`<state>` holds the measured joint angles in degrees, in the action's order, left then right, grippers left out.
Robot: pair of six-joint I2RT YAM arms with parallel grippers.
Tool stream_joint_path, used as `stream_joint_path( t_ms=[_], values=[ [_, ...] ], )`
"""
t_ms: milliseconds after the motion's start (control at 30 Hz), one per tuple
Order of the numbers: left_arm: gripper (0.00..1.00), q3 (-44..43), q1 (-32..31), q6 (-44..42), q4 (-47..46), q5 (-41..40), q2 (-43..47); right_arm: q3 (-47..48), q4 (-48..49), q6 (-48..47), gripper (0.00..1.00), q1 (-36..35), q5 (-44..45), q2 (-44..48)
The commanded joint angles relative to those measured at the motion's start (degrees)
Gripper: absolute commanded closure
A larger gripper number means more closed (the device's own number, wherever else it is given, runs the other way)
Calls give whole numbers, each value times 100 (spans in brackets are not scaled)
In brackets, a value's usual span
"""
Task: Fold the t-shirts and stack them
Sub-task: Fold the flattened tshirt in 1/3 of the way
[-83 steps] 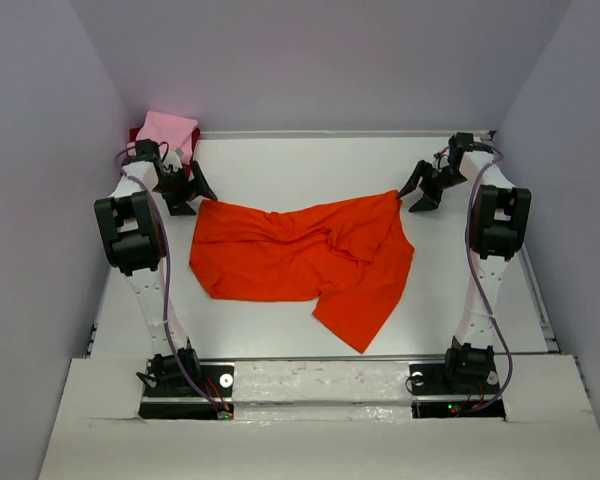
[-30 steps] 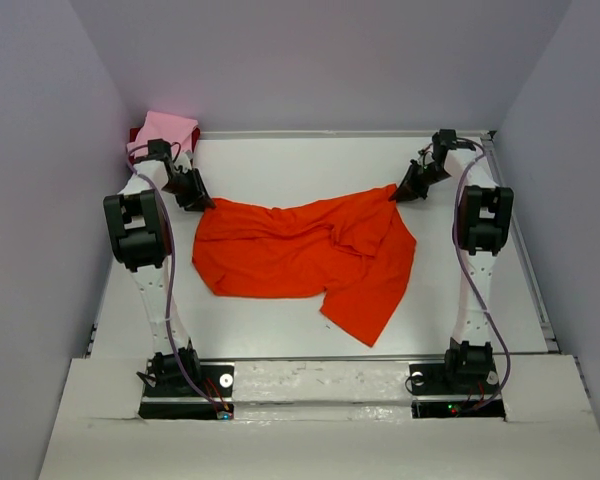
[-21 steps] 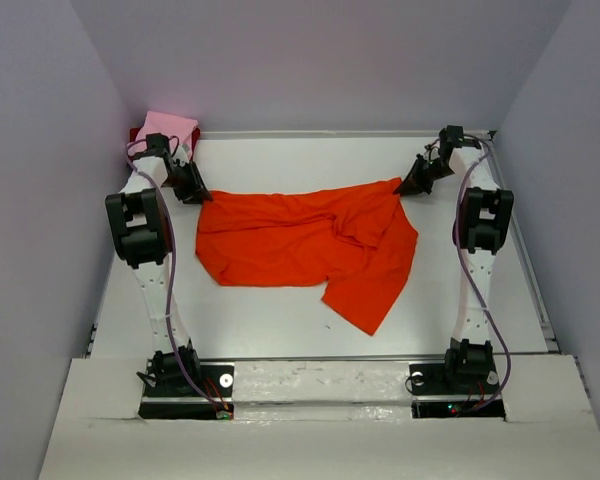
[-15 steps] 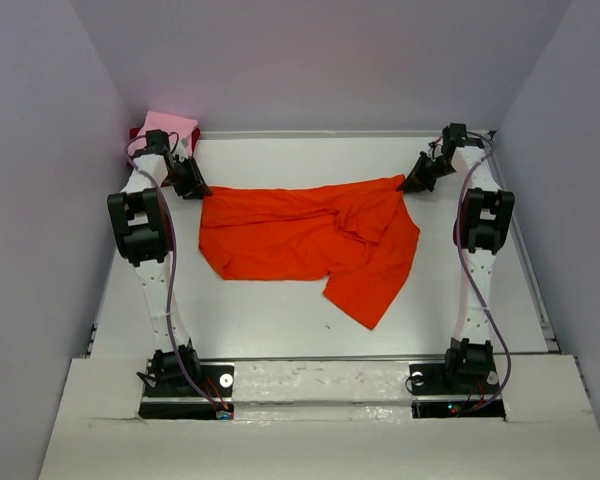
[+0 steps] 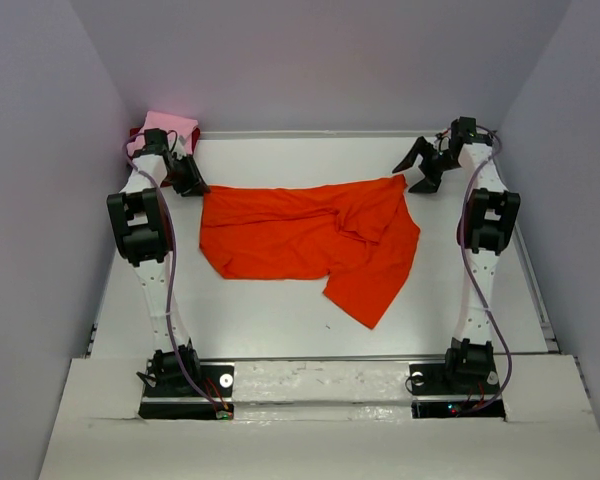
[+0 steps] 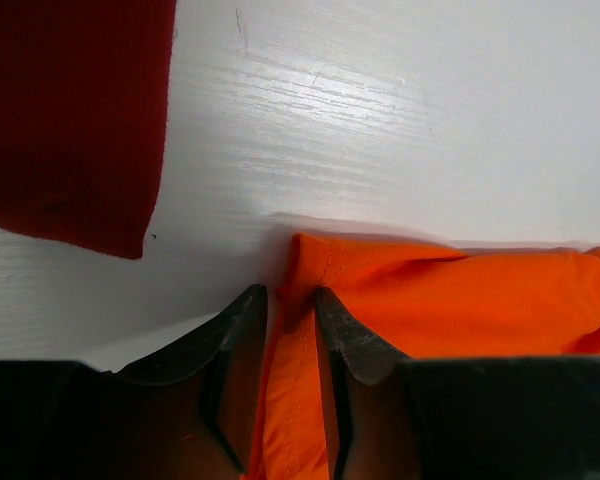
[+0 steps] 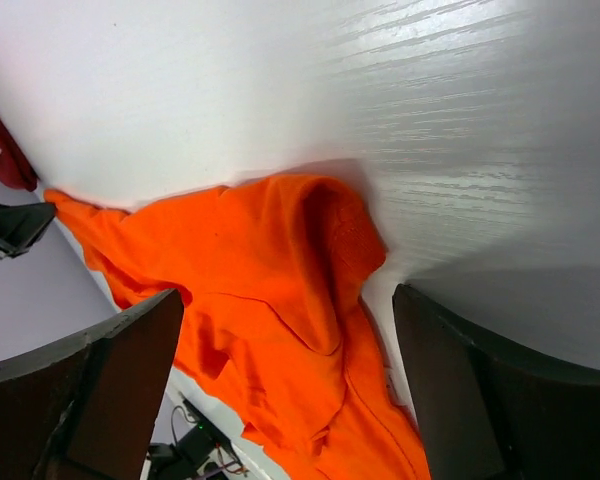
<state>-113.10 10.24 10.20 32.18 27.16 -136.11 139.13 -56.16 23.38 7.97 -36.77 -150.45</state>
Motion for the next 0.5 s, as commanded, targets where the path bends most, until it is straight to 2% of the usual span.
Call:
stream_joint_path(
  t_ms=[0, 100, 200, 300, 333, 467],
  values=[
    [62, -72, 39, 26, -63, -9, 463, -35, 97, -176, 8, 117, 584, 218],
    [62, -11, 48, 79, -37, -26, 691, -349, 79, -210, 8, 117, 601, 498],
    [61, 462, 48, 245, -168, 131, 1200, -947, 61, -281, 9, 117, 610, 893],
    [60, 1882, 4, 632, -545, 264, 1938, -2445, 271, -369, 9, 117, 742, 1866],
    [60, 2210, -13, 685, -642, 299, 2140, -2452, 333, -360, 9, 117, 742, 2079],
    [59, 3433, -232, 975, -889, 150, 3307, -4021, 676, -237, 9, 117, 847, 3062]
  ],
)
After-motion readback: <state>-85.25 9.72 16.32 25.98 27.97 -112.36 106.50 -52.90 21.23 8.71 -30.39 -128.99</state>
